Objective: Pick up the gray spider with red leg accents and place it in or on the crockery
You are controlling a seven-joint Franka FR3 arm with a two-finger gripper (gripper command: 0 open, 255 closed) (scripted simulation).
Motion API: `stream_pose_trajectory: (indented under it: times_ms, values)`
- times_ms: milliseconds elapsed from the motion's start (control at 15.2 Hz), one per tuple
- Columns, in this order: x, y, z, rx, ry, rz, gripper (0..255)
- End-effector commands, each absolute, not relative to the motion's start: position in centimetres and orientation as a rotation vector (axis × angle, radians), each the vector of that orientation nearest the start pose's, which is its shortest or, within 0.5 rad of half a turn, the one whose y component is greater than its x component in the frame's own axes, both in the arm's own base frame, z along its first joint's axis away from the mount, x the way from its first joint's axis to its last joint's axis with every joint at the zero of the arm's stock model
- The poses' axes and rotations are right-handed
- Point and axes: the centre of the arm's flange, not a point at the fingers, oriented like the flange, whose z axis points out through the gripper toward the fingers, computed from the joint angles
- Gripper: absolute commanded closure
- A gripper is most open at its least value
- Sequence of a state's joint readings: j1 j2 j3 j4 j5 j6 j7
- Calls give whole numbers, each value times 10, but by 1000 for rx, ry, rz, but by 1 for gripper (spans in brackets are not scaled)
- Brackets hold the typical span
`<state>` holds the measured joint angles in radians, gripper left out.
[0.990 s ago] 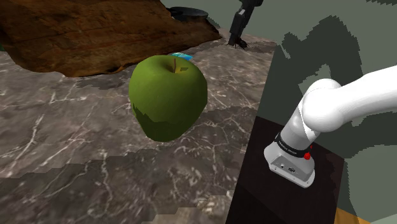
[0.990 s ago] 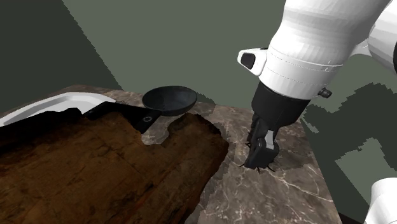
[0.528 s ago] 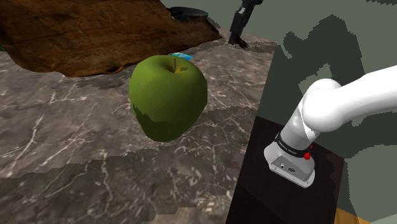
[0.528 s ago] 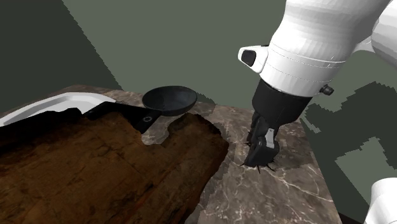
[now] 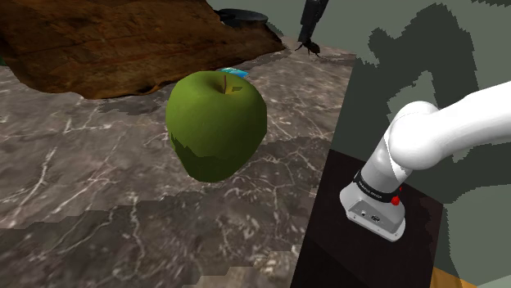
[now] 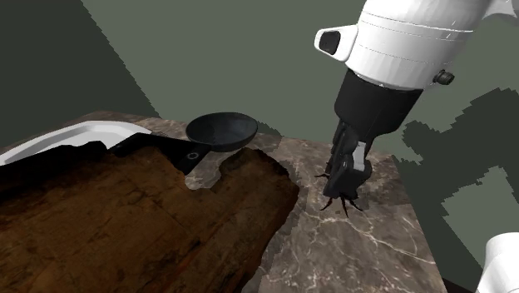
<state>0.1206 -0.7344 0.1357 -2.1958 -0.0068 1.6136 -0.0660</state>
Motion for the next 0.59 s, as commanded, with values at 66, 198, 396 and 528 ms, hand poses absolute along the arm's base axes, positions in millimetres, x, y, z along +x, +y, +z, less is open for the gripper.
stream_pose_trajectory:
  times_ms: [66, 198, 396, 528]
  values:
    - [312, 100, 668, -3183, -472, -249, 255]
    - [312, 100, 679, -3183, -472, -249, 255]
    - [312, 100, 695, -3183, -472, -249, 255]
    - [312, 100, 705, -3183, -472, -249, 255]
